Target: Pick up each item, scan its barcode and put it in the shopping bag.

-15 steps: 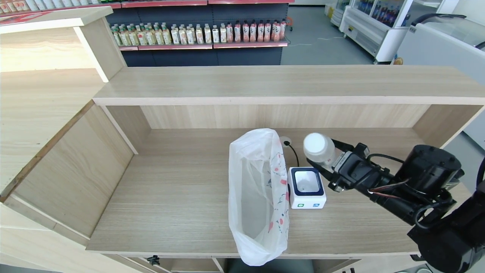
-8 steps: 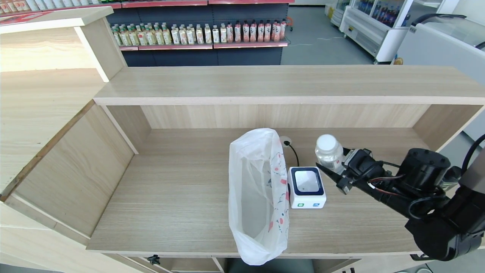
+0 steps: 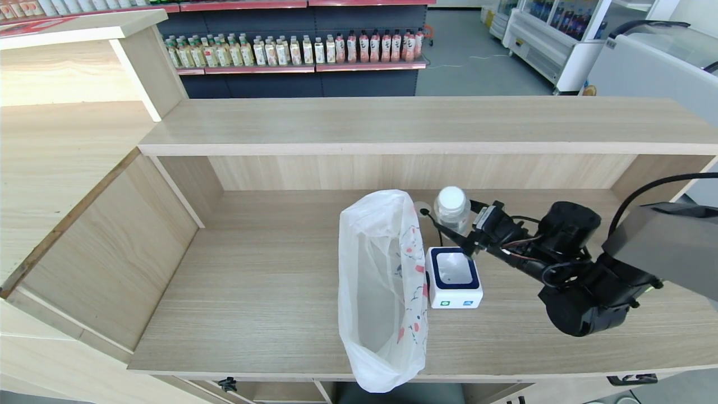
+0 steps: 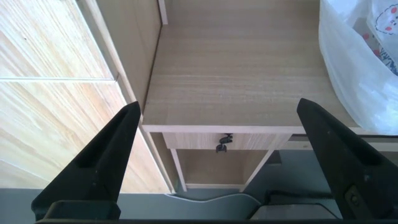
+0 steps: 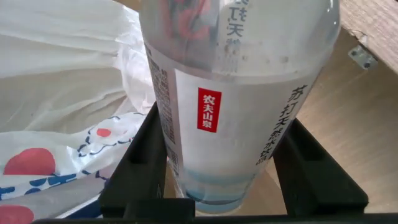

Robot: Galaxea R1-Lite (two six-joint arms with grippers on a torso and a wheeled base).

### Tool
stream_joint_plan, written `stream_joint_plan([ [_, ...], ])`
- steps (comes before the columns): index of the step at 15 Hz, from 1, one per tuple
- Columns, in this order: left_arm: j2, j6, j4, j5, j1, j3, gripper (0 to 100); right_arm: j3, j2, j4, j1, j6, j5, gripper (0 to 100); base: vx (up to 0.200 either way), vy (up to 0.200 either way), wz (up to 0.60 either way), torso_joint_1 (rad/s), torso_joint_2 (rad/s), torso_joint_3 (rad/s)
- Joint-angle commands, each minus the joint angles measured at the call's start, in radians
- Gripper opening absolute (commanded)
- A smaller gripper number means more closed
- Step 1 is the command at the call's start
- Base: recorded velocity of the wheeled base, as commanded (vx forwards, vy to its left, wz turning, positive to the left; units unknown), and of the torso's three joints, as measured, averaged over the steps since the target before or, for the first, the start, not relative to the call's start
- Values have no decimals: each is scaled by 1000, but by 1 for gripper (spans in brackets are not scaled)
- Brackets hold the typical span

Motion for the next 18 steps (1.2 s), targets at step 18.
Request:
stream_joint_plan([
  [18,0,0,0,0,0,0,100,-42,16,2,-3,-43,212,0,0,0,0,0,0,0],
])
